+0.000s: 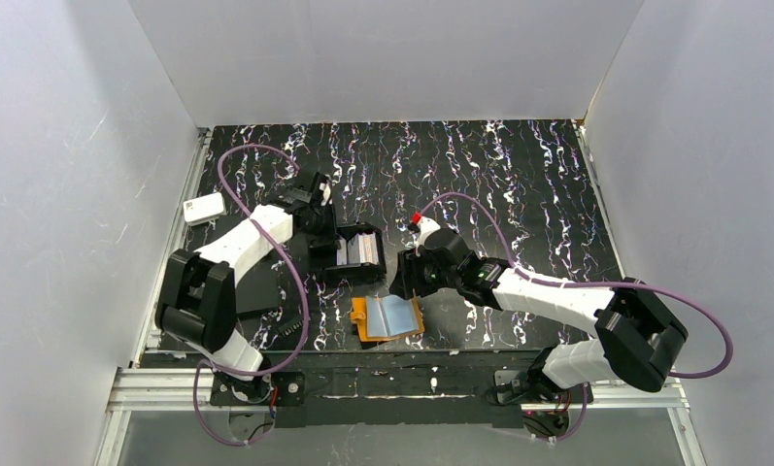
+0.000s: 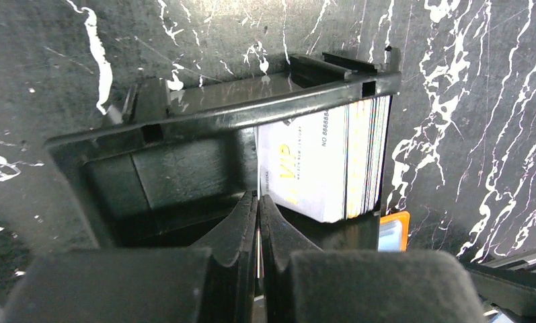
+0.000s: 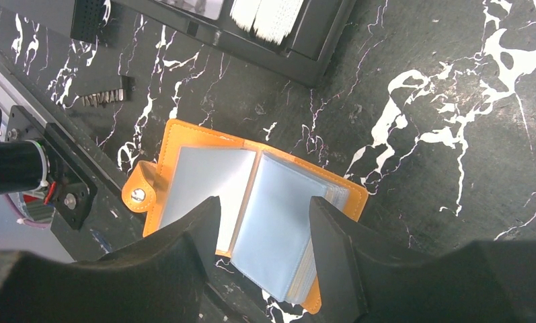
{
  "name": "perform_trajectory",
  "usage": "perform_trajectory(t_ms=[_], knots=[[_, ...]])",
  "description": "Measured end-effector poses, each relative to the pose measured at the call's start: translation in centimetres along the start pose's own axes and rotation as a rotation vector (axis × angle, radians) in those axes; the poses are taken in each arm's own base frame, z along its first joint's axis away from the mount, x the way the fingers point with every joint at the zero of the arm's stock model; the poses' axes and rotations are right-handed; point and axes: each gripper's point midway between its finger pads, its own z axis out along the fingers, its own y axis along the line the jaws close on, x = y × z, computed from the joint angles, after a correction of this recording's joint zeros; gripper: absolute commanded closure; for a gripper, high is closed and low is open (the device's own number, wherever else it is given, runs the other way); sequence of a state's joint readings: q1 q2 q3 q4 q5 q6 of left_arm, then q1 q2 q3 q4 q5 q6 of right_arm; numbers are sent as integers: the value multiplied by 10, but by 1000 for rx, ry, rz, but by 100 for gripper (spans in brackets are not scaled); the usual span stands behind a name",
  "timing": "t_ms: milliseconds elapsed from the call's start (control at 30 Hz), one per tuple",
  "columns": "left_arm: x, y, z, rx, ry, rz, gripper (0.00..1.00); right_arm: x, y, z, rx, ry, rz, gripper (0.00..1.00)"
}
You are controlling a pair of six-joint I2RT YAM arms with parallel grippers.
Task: Put the credit cards into the card holder
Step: Pick up the credit card from the storage box, then insert the credit card into the card holder.
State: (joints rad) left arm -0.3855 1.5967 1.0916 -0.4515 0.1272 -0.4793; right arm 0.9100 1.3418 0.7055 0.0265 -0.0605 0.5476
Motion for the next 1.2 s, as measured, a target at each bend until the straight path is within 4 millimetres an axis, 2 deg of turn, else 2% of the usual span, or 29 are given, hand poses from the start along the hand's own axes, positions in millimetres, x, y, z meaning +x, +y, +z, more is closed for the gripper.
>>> perform_trajectory(t_ms=[133,333,433,567,667,733,767,833,1000,1100,1200], knots=[[-7,1,-16,-18,-27,26,100,0,0,0,-3,2,2,40],[-26,-6,-56,-21,-107,70,100,1,0,0,0,3,2,39],[-35,-11,-84,-14,-158,96,100,1,-2,0,7,1,-1,39],[-43,-32,-138,85,-256,124,100,5,-9,-1,40,16,-18,39],[-33,-54,-174,227,-292,137,100,9,-18,-7,78,32,-33,38],[-18,-69,-188,336,-280,134,100,8,-20,-13,85,29,-46,40],[-9,-74,-189,387,-263,127,100,7,-19,-16,75,28,-51,42],[15,-77,-178,452,-209,99,100,9,-14,-20,31,31,-60,47],[96,-68,-121,489,32,-21,100,35,3,-22,-143,107,-46,52],[123,-71,-104,501,103,-49,100,47,8,-20,-198,151,-34,56],[135,-84,-99,539,120,-38,100,52,8,-15,-205,172,-24,63]])
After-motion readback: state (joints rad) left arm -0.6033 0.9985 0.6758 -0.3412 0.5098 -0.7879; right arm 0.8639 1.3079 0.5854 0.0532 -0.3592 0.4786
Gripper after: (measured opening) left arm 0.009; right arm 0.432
